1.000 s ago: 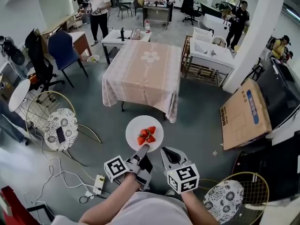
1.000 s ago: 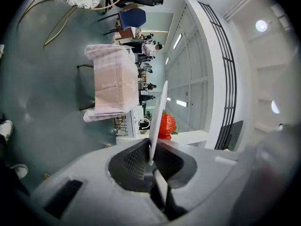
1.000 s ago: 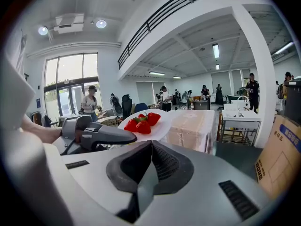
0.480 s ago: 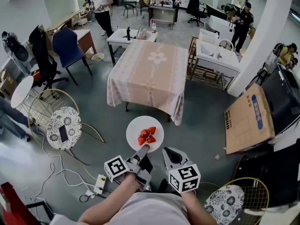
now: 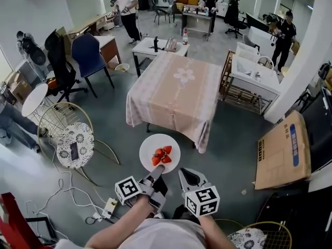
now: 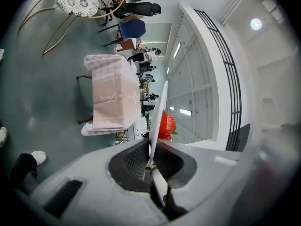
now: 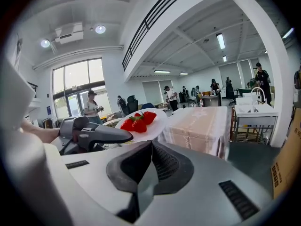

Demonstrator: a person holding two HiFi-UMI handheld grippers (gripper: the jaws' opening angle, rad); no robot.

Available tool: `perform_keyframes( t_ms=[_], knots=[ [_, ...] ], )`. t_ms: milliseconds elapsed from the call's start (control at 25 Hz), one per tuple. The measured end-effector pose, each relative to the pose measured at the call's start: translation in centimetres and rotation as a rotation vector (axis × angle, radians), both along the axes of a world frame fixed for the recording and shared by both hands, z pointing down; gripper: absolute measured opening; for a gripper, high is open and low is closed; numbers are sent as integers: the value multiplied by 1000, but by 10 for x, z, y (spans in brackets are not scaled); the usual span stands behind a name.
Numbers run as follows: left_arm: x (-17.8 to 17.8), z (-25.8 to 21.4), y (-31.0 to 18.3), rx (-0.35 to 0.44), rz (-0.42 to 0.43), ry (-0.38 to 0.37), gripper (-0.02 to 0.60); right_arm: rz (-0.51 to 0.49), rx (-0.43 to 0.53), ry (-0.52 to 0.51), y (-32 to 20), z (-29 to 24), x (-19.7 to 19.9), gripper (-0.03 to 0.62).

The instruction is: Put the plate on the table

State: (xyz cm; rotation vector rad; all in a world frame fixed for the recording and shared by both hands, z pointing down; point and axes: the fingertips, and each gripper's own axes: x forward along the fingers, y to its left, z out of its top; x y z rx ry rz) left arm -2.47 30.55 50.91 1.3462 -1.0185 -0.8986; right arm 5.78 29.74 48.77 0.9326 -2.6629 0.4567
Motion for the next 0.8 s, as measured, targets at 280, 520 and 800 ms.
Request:
perform_keyframes(
  t_ms=[280,520,800],
  knots=[
    [24,-3,-58,-7,-28,-9,21,-29,-3,-14,-60,-4,22,5],
    [53,-4,-96,-16,-36,-25,21,-32,-9,-29,-101,-6,54,5],
    [83,-7,-126,-25,-48,-39,21,-50,-2,-55,-132,-14,83,5]
  ],
)
